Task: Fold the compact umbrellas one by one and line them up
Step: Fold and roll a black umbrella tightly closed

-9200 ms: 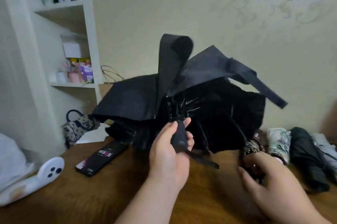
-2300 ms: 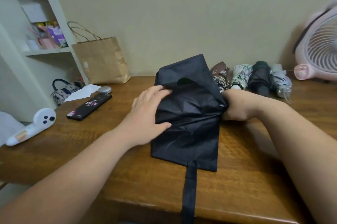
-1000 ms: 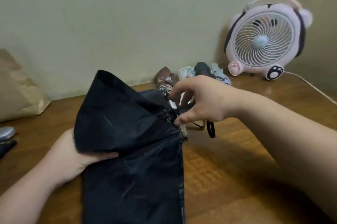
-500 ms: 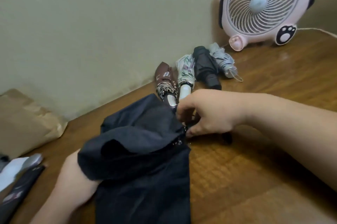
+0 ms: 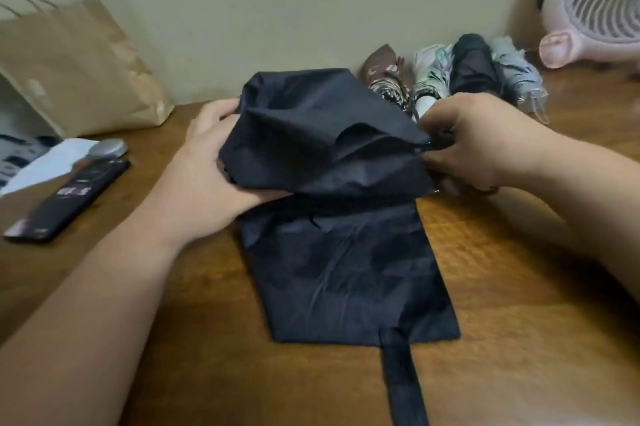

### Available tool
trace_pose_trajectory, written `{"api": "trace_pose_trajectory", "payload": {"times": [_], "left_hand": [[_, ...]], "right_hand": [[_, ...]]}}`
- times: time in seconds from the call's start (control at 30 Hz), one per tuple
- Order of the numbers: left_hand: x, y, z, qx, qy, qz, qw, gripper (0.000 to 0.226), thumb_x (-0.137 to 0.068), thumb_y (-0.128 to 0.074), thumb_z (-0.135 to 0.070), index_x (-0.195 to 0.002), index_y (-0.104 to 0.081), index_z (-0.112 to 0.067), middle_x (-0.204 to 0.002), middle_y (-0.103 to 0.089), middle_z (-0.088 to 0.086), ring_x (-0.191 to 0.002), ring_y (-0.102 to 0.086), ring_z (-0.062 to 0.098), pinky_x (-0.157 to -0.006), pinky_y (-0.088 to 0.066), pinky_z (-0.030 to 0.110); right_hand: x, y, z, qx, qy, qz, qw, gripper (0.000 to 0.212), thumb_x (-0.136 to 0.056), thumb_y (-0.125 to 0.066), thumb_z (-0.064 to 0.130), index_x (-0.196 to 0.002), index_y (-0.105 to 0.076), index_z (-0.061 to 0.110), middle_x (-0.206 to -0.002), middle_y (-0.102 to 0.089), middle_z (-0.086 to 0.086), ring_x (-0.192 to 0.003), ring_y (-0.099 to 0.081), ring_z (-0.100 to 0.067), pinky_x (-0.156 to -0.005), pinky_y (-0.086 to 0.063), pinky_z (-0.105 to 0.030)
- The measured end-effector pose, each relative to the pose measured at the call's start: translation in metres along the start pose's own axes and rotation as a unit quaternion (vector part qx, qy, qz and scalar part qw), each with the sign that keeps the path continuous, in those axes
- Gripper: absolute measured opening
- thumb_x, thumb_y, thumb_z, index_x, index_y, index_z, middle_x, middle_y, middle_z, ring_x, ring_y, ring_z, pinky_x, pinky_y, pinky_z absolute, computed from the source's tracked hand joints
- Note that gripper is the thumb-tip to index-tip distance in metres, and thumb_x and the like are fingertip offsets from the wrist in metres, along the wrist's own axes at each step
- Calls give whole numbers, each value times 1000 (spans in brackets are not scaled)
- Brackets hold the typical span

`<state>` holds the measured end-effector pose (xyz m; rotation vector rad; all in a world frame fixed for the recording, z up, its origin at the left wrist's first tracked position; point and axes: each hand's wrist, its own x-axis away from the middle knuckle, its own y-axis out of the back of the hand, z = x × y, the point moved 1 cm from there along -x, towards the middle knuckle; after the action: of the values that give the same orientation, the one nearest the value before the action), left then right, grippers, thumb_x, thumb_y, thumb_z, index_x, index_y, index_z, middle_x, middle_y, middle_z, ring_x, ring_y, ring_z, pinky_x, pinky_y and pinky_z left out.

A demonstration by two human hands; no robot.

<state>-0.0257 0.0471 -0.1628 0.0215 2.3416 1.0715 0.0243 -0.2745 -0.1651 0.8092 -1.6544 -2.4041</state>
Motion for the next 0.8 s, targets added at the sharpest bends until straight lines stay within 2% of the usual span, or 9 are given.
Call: {"api": "trace_pose_trajectory", "payload": {"times": [0.07, 0.1, 0.23, 0.37, 0.47, 0.6, 0.7, 0.77, 0.8], "left_hand": [[0, -2, 2, 42, -20, -41, 998, 62, -69, -85, -57, -124, -63, -39, -142, -51, -7, -138, -49, 16, -117, -40, 38], [-1, -3, 1, 69, -33, -54, 996, 58, -71, -86, -53, -122, -65, -36, -142, -54, -3, -136, -52, 19, -115, -42, 41], [-2, -12, -4, 176, 4, -59, 983, 55, -74, -89, -42, -121, -67, -27, -131, -65, 0, -123, -62, 7, -104, -47, 21], [-2, -18, -5, 255, 112, -54, 959, 50, -78, -73, -50, -118, -70, -19, -111, -76, -13, -107, -69, -1, -88, -50, 14], [-7, -22, 1, 194, 132, -75, 969, 39, -88, -72, -56, -113, -71, -26, -109, -75, -14, -105, -68, 0, -91, -52, 25], [-10, -22, 3, 117, 153, -70, 979, 37, -82, -77, -54, -110, -66, -32, -108, -71, -20, -98, -64, -10, -84, -49, 15], [-9, -10, 2, 103, 126, 42, 986, 83, -61, -91, -55, -131, -49, -43, -121, -59, -33, -107, -53, -24, -82, -39, -4], [-8, -2, 3, 40, 103, 159, 981, 112, -48, -97, -56, -142, -36, -53, -128, -46, -44, -112, -43, -30, -86, -33, -8], [-7, -2, 4, 5, 98, 192, 977, 113, -46, -97, -57, -142, -36, -56, -125, -44, -48, -109, -41, -31, -86, -34, -7]], "right_hand": [[3, 4, 5, -18, 5, -17, 1000, 23, -76, -65, 27, -94, -73, 15, -88, -65, 5, -87, -61, -20, -78, -46, -32], [5, 8, 8, -42, 4, -38, 998, 33, -76, -62, 25, -106, -73, 17, -95, -64, 8, -91, -58, -14, -82, -45, -30], [16, 16, 24, -176, 89, -169, 966, 56, -80, -60, 1, -134, -52, 8, -121, -61, -3, -112, -59, -18, -97, -49, -48], [20, 4, 52, -238, 193, -126, 944, 71, -87, -65, 26, -145, -33, 3, -136, -53, -15, -129, -53, -31, -105, -43, -55], [20, -14, 62, -258, 128, -113, 951, 78, -87, -75, 36, -150, -34, 15, -143, -55, -4, -132, -56, -19, -106, -48, -48], [3, -29, 52, -157, 10, -178, 971, 60, -88, -74, 23, -141, -47, 34, -105, -70, 5, -93, -67, -11, -86, -56, -38], [-11, -33, 41, -102, -13, -184, 977, 48, -93, -69, 17, -137, -53, 27, -84, -67, 6, -78, -64, -20, -77, -53, -41], [-12, -35, 42, -90, -2, -189, 978, 44, -95, -66, 14, -136, -55, 24, -81, -64, 7, -77, -63, -23, -74, -52, -38], [-11, -36, 43, -82, 8, -194, 977, 43, -95, -65, 13, -136, -55, 24, -80, -62, 8, -76, -62, -23, -73, -50, -36]]}}
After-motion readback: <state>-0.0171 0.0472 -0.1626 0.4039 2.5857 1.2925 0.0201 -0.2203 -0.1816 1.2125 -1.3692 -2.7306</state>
